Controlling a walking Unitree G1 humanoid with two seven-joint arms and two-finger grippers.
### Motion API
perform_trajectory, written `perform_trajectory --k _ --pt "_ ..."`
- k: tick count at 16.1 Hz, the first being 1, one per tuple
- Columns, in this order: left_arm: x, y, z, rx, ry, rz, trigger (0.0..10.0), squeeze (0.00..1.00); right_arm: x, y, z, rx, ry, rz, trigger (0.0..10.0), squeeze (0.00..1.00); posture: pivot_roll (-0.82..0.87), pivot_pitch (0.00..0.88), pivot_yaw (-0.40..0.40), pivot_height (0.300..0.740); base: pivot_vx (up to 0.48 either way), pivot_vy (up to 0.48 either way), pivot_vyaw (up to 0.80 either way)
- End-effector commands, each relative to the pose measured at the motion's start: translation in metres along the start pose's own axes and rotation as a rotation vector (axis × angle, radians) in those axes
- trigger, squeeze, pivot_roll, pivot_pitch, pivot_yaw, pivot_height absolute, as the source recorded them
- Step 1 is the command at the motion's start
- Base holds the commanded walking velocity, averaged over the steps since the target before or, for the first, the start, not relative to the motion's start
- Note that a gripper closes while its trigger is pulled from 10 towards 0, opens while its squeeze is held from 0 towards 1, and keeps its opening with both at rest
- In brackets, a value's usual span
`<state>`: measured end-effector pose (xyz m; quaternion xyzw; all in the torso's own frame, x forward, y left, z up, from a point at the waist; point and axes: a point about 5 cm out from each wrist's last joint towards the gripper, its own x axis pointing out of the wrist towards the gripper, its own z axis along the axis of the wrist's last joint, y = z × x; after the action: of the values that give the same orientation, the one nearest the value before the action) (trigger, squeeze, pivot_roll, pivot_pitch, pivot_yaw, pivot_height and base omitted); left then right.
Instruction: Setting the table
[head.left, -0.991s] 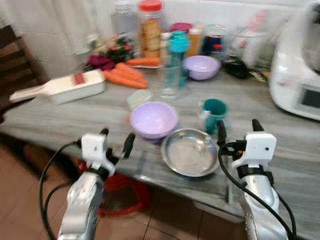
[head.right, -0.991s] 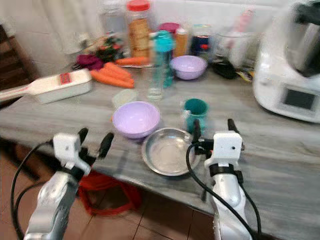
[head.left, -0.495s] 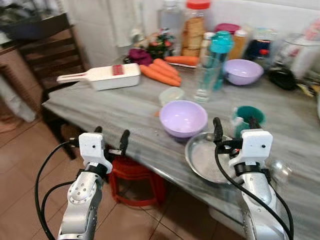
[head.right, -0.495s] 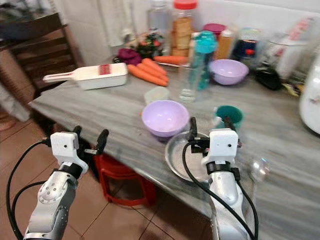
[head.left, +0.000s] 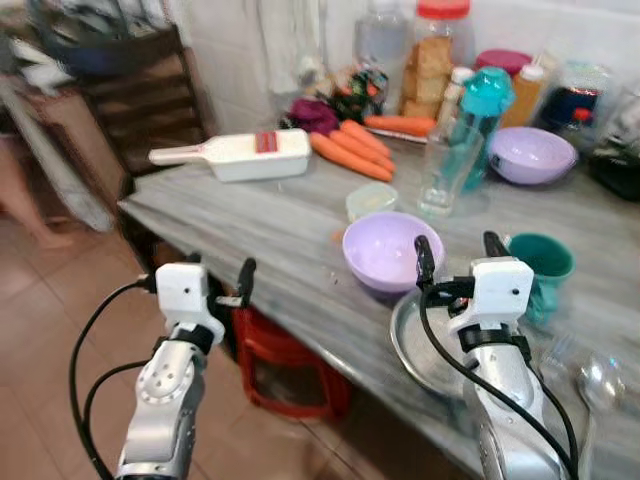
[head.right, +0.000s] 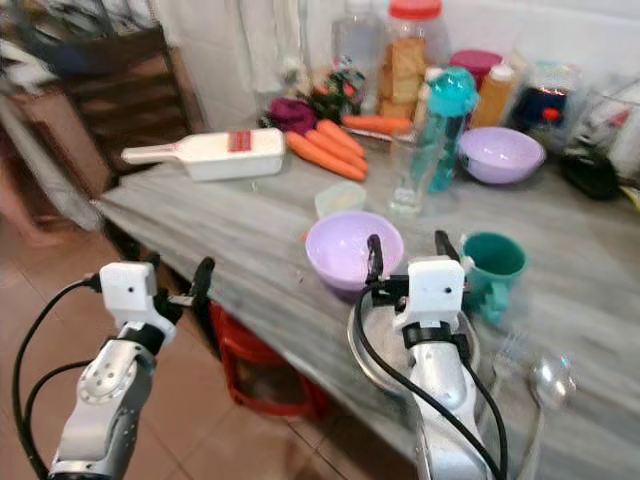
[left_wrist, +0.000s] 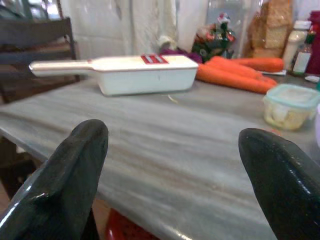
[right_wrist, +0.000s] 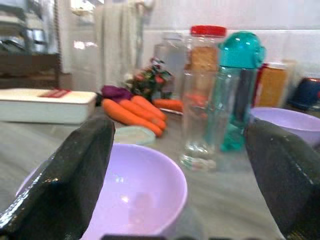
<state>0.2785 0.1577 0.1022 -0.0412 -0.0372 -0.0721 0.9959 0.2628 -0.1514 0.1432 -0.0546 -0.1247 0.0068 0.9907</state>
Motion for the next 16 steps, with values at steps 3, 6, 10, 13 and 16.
perform_trajectory --k 3,6,10,13,16 --pt "0.0003 0.0032 -0.0005 0.013 0.006 0.004 10.0 0.0 0.0029 -0.0001 0.0032 0.006 -0.014 0.009 10.0 1.0 0.01 0.0 0.044 0.74 0.0 0.0 0.8" --pt "-0.0018 0.0033 -0.0016 0.016 0.007 0.005 10.0 0.0 0.0029 0.0011 0.0035 0.011 -0.016 0.014 10.0 1.0 0.02 0.0 0.041 0.74 0.0 0.172 0.8" --pt "-0.0014 0.0032 -0.0024 0.021 0.008 0.007 10.0 0.0 0.0043 0.0044 0.0019 0.027 -0.011 0.03 10.0 0.76 0.02 0.0 0.039 0.74 0.0 0.303 0.58" --pt "-0.0014 0.0034 -0.0036 0.02 0.009 0.014 10.0 0.0 0.0055 0.0027 0.0014 0.03 -0.009 0.028 10.0 0.0 0.02 0.0 0.038 0.74 0.0 0.431 0.0" --pt "-0.0027 0.0011 -0.0054 0.021 0.013 0.006 10.0 0.0 0.0052 0.0041 0.0016 0.029 -0.009 0.04 10.0 0.0 0.02 0.0 0.038 0.74 0.0 0.48 0.0"
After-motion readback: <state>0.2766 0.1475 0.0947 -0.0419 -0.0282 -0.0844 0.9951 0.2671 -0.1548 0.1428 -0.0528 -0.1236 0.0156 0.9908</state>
